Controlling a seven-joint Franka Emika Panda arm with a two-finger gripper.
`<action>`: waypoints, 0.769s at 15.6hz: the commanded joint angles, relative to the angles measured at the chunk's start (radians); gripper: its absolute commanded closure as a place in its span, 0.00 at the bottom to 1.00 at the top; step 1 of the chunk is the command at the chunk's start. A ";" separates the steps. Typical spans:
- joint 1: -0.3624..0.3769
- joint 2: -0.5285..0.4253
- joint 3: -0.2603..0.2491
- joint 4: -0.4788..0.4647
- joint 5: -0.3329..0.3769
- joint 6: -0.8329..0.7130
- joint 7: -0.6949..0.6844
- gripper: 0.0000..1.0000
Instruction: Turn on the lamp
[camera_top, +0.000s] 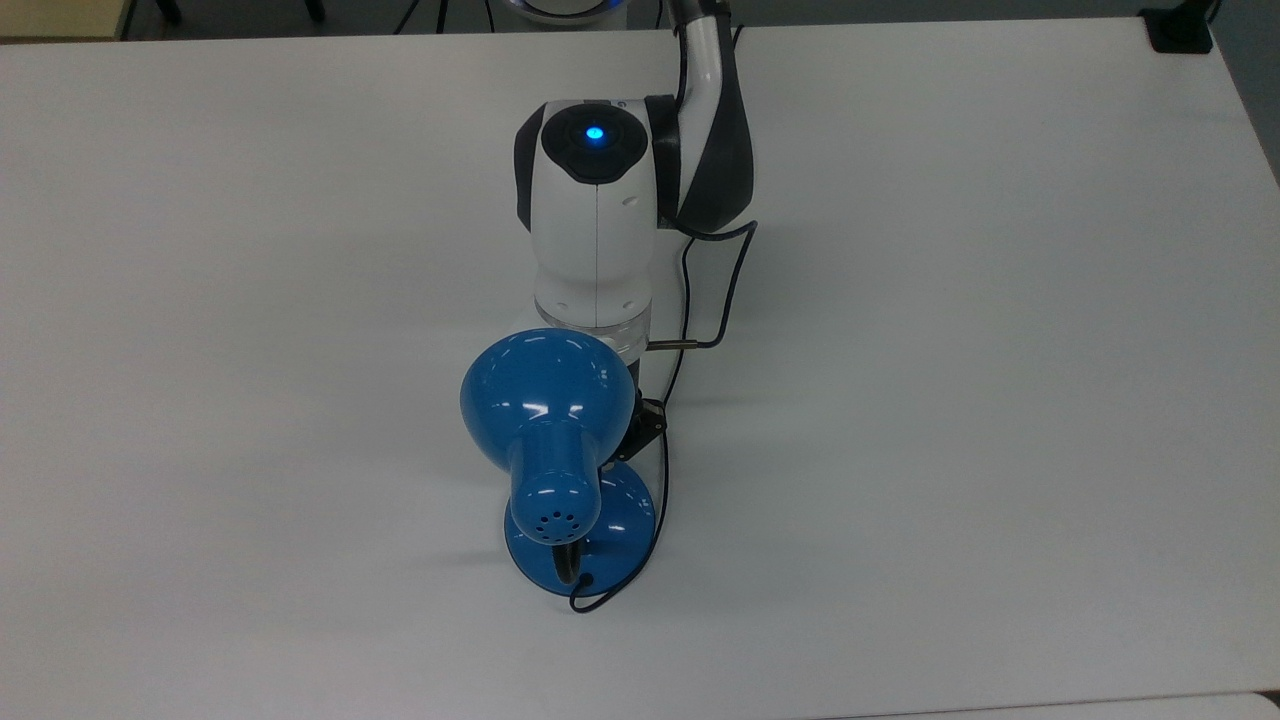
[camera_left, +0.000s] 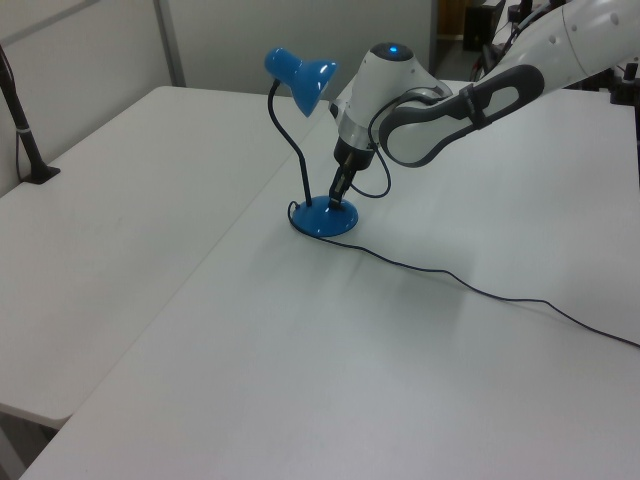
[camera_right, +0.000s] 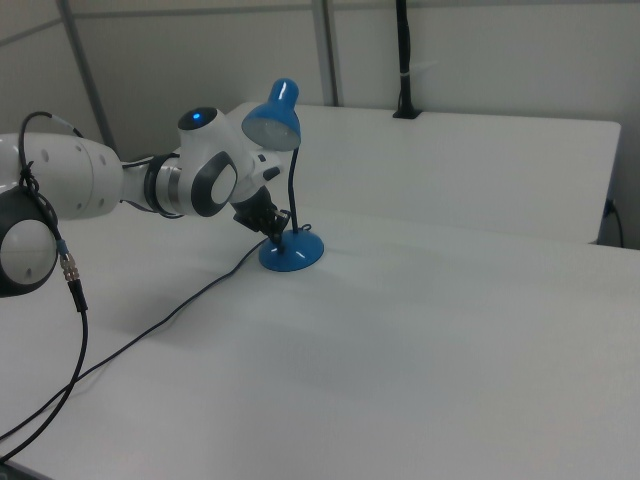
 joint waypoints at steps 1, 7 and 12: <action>0.004 0.031 -0.010 0.024 0.001 0.036 0.014 1.00; 0.007 0.030 -0.010 0.018 0.000 0.036 0.009 1.00; 0.010 -0.038 -0.017 0.015 0.010 0.022 0.011 1.00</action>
